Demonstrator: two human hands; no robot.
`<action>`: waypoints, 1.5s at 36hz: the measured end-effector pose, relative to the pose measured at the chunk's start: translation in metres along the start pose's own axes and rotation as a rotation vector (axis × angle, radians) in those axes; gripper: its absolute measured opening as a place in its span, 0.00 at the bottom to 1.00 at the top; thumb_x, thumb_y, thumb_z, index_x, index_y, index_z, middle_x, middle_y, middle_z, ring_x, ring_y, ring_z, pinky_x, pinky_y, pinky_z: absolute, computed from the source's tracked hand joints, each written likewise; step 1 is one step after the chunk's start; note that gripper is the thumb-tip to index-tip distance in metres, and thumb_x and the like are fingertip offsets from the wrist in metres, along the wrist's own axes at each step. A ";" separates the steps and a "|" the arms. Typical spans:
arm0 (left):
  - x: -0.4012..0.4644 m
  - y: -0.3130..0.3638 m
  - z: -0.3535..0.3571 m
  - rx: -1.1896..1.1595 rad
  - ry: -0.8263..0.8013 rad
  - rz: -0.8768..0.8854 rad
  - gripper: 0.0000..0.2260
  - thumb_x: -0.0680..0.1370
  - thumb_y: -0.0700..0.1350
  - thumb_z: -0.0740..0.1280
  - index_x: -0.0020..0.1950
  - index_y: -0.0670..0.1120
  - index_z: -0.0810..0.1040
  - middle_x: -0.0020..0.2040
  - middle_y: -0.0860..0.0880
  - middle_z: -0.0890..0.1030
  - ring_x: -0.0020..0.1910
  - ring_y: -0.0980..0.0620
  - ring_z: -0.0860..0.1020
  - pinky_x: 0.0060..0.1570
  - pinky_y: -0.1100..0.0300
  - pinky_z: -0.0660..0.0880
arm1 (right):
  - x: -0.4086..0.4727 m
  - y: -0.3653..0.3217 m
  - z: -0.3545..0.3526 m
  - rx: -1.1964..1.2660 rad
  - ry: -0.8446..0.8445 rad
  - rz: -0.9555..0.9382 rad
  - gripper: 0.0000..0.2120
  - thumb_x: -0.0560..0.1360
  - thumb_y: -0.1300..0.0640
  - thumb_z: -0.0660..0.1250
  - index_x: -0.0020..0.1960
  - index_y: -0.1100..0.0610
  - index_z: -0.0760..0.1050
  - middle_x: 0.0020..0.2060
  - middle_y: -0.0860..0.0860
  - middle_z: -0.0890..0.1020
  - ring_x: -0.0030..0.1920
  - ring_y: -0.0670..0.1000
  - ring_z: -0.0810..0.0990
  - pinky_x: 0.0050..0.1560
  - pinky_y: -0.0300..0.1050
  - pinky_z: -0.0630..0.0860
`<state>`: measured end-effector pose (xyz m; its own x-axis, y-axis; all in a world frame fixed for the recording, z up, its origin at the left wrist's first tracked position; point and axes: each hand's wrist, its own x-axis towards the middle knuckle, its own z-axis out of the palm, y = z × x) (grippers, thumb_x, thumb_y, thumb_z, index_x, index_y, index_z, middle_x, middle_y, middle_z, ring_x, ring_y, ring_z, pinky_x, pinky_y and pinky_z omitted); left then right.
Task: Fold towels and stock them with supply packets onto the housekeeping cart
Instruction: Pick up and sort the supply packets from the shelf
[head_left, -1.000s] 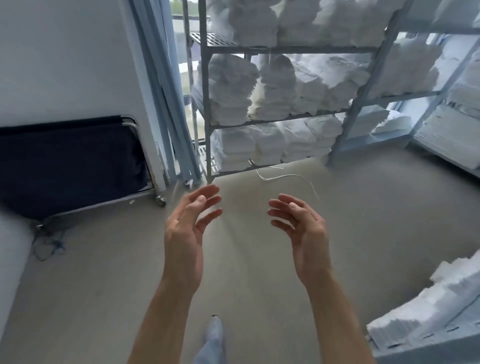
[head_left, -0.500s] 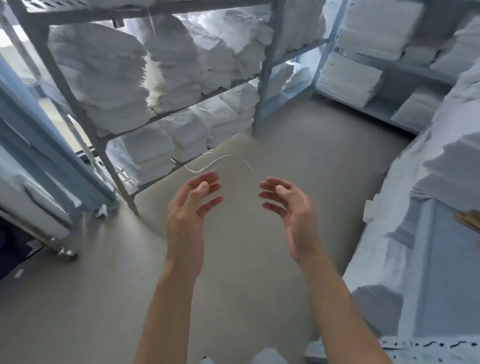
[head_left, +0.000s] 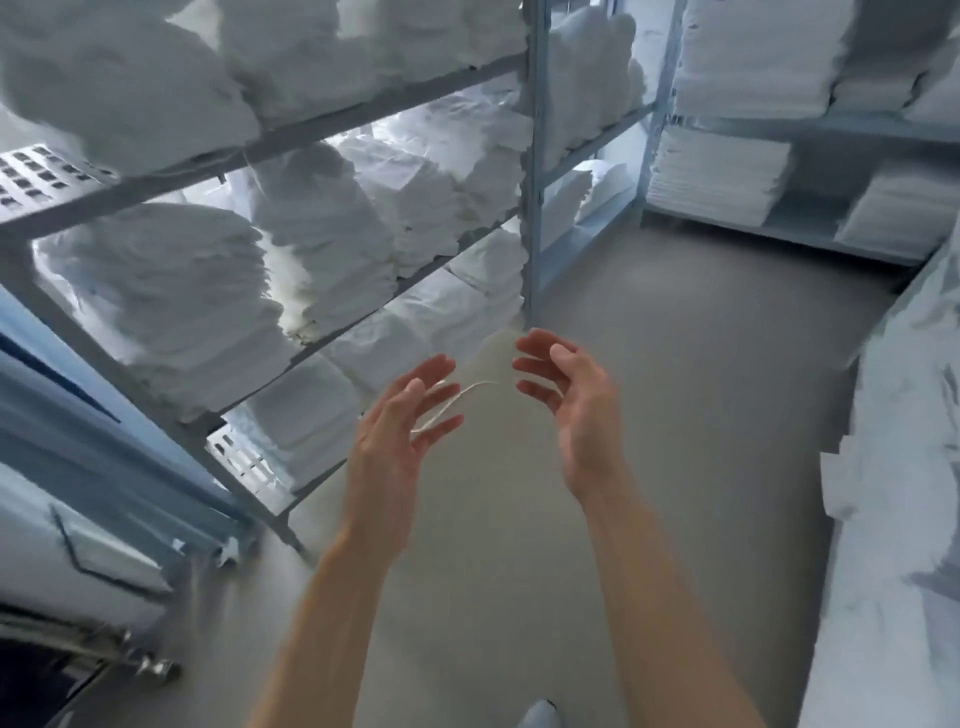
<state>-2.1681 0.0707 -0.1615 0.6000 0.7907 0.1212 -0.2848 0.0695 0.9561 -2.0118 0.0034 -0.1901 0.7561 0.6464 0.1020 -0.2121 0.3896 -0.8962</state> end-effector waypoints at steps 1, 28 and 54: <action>0.021 0.001 0.005 0.027 -0.012 0.028 0.18 0.78 0.50 0.60 0.64 0.45 0.79 0.65 0.46 0.80 0.65 0.44 0.77 0.66 0.41 0.73 | 0.022 -0.002 0.000 0.011 -0.014 -0.025 0.15 0.74 0.53 0.61 0.55 0.56 0.81 0.51 0.54 0.85 0.51 0.53 0.83 0.52 0.49 0.77; 0.256 -0.209 0.430 -0.047 -1.169 -0.351 0.14 0.79 0.52 0.64 0.61 0.50 0.83 0.62 0.49 0.82 0.65 0.48 0.78 0.66 0.43 0.72 | 0.172 -0.105 -0.344 -0.121 0.960 -0.211 0.18 0.74 0.54 0.62 0.57 0.63 0.80 0.54 0.60 0.84 0.53 0.56 0.83 0.48 0.47 0.77; 0.114 -0.265 0.649 0.111 -1.813 -0.480 0.10 0.82 0.44 0.64 0.59 0.50 0.83 0.56 0.55 0.84 0.59 0.55 0.80 0.65 0.47 0.75 | 0.044 -0.167 -0.480 -0.071 1.726 -0.438 0.13 0.79 0.55 0.63 0.57 0.60 0.81 0.51 0.56 0.85 0.52 0.56 0.84 0.53 0.52 0.80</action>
<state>-1.5393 -0.2518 -0.2280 0.5842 -0.8054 -0.1001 0.1246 -0.0328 0.9917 -1.6457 -0.3481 -0.2434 0.4827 -0.8595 -0.1678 0.1529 0.2714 -0.9503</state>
